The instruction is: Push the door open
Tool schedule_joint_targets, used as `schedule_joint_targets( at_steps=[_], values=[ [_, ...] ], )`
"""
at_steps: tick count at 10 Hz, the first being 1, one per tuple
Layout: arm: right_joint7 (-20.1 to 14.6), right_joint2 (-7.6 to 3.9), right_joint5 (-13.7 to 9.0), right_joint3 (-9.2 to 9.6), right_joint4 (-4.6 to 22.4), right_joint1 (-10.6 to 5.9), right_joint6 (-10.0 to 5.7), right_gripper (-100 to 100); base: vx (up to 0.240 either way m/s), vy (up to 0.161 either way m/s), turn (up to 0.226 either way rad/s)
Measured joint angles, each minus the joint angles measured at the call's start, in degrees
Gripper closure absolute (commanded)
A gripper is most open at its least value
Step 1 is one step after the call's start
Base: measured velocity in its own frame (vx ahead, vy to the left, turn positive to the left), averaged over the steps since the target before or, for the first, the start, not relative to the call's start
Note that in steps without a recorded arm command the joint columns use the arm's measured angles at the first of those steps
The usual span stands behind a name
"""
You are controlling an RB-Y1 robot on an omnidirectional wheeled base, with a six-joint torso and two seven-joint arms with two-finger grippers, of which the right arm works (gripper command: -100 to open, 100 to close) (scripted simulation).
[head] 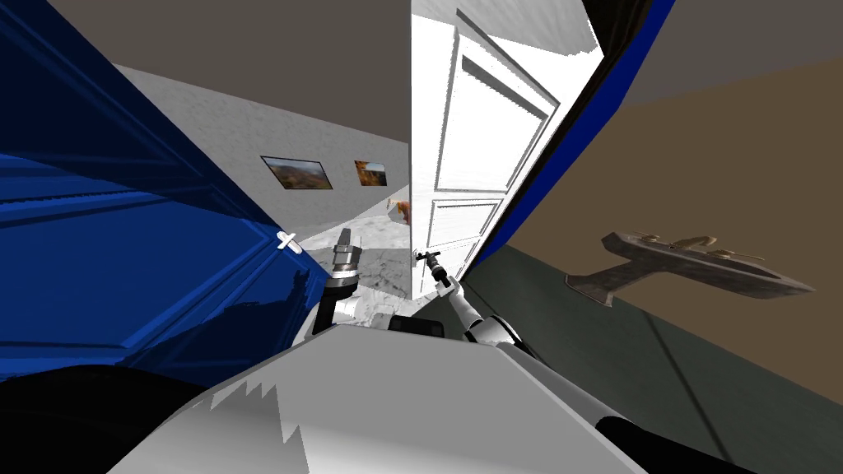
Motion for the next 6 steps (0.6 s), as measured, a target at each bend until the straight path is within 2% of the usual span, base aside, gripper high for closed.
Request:
schedule_joint_targets(
  at_steps=[2, 3, 4, 5, 6],
  values=[
    [0.5, -0.42, -0.4, -1.27, -0.1, 0.25, 0.11, 100, 0.107, 0.150, -0.055],
    [0.7, -0.74, -0.4, -1.58, -1.7, 1.03, 1.01, 100, 0.061, 0.082, -0.029],
    [0.8, -0.71, -0.6, -1.93, -1.3, 0.54, 1.27, 100, 0.050, 0.057, -0.015],
    [1.3, -0.13, -0.8, -2.84, 1.5, -0.87, 0.01, 100, 0.088, 0.119, -0.041],
    [1.7, -0.27, -0.9, -3.41, 0.7, -0.15, 0.38, 100, 0.105, 0.152, -0.094]
  ],
)
